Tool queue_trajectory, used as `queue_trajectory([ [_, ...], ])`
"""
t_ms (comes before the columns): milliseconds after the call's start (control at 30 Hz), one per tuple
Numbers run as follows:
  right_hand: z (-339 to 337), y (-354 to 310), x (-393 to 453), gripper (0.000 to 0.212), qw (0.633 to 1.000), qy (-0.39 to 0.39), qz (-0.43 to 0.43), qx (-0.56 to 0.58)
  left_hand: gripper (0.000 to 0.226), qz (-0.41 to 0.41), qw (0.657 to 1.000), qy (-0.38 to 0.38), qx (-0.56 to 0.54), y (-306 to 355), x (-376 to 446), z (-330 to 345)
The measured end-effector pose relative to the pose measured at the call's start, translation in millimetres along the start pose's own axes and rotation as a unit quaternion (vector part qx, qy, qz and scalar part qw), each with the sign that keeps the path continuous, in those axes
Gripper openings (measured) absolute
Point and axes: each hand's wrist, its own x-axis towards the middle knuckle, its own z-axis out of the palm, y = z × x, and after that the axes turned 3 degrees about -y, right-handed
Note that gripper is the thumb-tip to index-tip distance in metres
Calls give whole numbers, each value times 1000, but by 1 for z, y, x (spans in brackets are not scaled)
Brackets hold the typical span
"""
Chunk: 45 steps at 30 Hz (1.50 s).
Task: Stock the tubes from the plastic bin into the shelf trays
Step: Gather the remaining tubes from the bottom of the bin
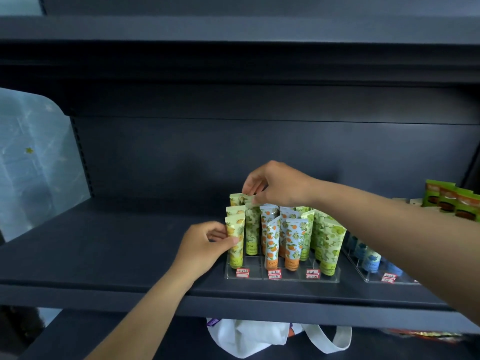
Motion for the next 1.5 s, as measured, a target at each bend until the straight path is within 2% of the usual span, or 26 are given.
queue_trajectory([
  [233, 1, 12, 18, 29, 995, -49, 62, -63, 6, -5, 999, 12, -35, -5, -4, 3],
  [367, 7, 14, 24, 26, 992, -59, 65, -90, 6, -3, 999, 18, -34, -7, -5, 4],
  [800, 14, 13, 32, 20, 987, -56, 50, -144, 6, -5, 999, 8, -42, -9, -2, 1],
  [1067, 19, 13, 34, 14, 990, -52, 51, -124, 8, -3, 1000, 5, -22, -6, -2, 2],
  [1267, 13, 11, 33, 18, 989, -59, 49, -124, 6, -4, 1000, 4, -15, -5, -3, 1],
  [1500, -17, 3, 28, 15, 991, -7, 51, -123, 5, -3, 1000, 2, 13, -3, -1, 1],
])
